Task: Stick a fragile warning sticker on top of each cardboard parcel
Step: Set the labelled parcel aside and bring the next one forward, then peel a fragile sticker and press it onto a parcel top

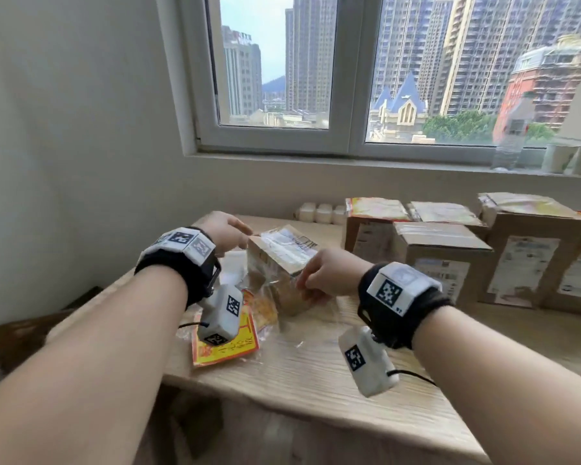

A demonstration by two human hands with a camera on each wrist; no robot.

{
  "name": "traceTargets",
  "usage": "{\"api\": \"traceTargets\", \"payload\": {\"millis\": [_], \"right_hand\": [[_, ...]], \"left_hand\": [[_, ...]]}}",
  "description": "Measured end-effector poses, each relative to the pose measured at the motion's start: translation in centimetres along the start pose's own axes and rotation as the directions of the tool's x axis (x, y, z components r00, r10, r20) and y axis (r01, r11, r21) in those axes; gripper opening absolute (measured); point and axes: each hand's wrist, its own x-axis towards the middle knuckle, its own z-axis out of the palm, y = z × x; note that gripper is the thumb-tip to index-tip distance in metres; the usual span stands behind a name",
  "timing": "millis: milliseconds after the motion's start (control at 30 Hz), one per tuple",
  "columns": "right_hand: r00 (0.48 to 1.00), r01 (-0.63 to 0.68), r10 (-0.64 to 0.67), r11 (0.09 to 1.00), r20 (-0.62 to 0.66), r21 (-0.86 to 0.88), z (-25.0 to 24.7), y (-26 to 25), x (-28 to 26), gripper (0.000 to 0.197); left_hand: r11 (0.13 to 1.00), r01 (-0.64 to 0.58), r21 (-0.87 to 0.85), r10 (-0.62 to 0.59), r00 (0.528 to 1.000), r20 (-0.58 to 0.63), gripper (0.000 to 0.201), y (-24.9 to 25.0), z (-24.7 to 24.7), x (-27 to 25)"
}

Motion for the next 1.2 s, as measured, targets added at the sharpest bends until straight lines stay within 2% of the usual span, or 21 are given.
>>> {"api": "traceTargets", "payload": {"millis": [100,200,267,367,433,500,567,733,833,933,1033,1067,1167,1200], "right_hand": [[0.996,-0.089,0.089,0.996,0.031,-0.003,2.4,0.3,2.4,0.022],[0.983,-0.169,0.164,0.984,0.077,0.054,4.0,0.2,3.5,0.023],[0.986,-0.168,0.164,0.981,0.043,0.101,4.7,-0.1,4.0,0.024],[0.988,-0.149,0.153,0.982,-0.029,0.111,5.0,-0.4,4.2,0.023],[0.990,-0.136,0.139,0.987,-0.032,0.088,5.0,-0.4,4.2,0.020],[0.991,-0.123,0.126,0.989,-0.035,0.079,4.8,-0.4,4.0,0.019],[0.990,-0.106,0.113,0.991,-0.083,0.087,4.6,-0.7,3.8,0.020],[0.955,0.019,0.014,0.994,-0.297,0.108,3.5,-1.8,3.1,0.021],[0.918,0.154,-0.081,0.975,-0.388,0.161,2.9,-2.7,2.8,0.015],[0.882,0.274,-0.199,0.954,-0.427,0.122,2.2,-3.4,2.5,0.008],[0.907,0.259,-0.239,0.966,-0.346,0.012,1.2,-3.9,2.0,0.043],[0.919,0.247,-0.224,0.969,-0.323,0.030,0.9,-3.9,1.9,0.041],[0.922,0.241,-0.164,0.952,-0.351,0.191,0.0,-3.2,1.0,0.006],[0.910,0.244,-0.144,0.944,-0.389,0.222,-0.5,-2.6,0.8,0.008]], "left_hand": [[0.993,0.118,-0.002,-0.118,0.993,0.018,0.032,-5.0,0.0,-0.3],[0.978,0.190,0.085,-0.202,0.965,0.167,0.038,-8.9,0.9,-0.7],[0.964,0.212,0.159,-0.245,0.941,0.233,0.039,-10.4,1.7,-0.7],[0.957,0.187,0.220,-0.238,0.943,0.234,0.054,-10.9,2.8,-0.5],[0.945,0.153,0.288,-0.228,0.942,0.246,0.063,-10.6,3.2,-0.4],[0.931,0.132,0.340,-0.227,0.939,0.257,0.064,-10.4,3.6,-0.4],[0.930,0.130,0.345,-0.225,0.941,0.252,0.056,-10.3,3.7,-0.4],[0.981,0.132,0.143,-0.158,0.969,0.190,0.026,-9.7,2.2,-0.3],[0.995,0.096,-0.011,-0.093,0.984,0.149,0.017,-7.6,0.3,-0.3],[0.991,0.028,-0.129,-0.016,0.995,0.097,0.014,-4.5,-1.8,-0.8],[0.968,-0.046,-0.247,0.072,0.993,0.098,0.011,-1.4,-3.1,-1.7],[0.955,-0.064,-0.291,0.098,0.990,0.104,0.010,-0.3,-3.2,-2.1],[0.914,-0.101,-0.393,0.148,0.985,0.090,0.008,2.0,-2.2,-3.1],[0.900,-0.102,-0.425,0.150,0.985,0.083,0.009,2.4,-1.7,-3.2]]}}
